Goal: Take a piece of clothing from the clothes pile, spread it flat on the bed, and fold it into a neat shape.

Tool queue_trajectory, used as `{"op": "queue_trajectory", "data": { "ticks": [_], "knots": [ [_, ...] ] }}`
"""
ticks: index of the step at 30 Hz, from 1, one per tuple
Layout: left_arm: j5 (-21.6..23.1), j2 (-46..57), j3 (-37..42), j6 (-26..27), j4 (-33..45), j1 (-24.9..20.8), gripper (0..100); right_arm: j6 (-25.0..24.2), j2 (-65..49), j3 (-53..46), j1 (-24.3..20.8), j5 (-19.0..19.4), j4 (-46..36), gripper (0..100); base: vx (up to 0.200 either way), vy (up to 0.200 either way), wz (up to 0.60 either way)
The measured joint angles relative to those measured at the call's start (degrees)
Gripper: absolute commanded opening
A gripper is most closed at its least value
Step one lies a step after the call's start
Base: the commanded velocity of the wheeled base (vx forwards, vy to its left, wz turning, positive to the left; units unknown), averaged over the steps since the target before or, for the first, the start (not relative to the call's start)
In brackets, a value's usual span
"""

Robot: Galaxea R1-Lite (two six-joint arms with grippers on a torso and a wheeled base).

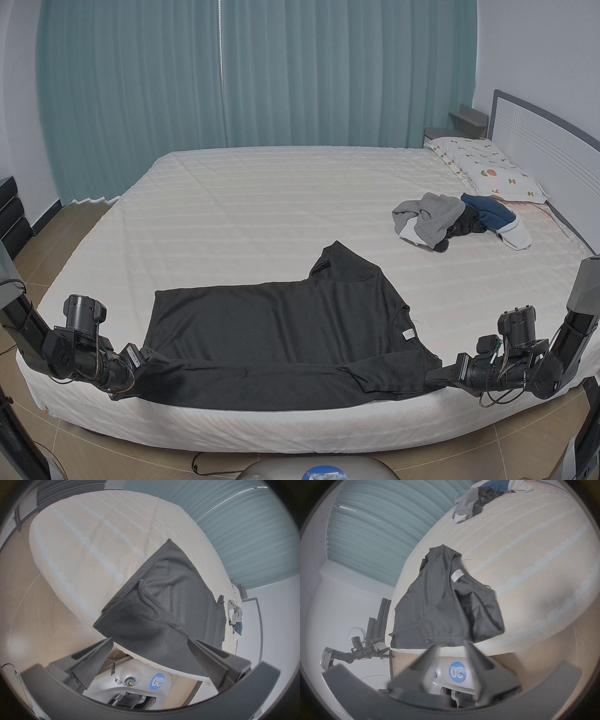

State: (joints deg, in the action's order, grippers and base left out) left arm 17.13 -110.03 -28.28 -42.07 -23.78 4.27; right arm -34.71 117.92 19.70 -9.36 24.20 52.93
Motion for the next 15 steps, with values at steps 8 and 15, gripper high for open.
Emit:
{"op": "queue_trajectory", "data": {
  "ticks": [8,15],
  "knots": [
    [0.0,0.0,0.0,0.0,0.0,0.0,100,-0.3,2.0,4.7,0.7,-0.7,0.2,100,0.000,0.000,0.00],
    [-0.1,-0.1,0.1,0.1,0.0,0.0,100,-0.6,3.6,10.9,0.8,-1.0,-0.5,100,0.000,0.000,0.00]
  ]
}}
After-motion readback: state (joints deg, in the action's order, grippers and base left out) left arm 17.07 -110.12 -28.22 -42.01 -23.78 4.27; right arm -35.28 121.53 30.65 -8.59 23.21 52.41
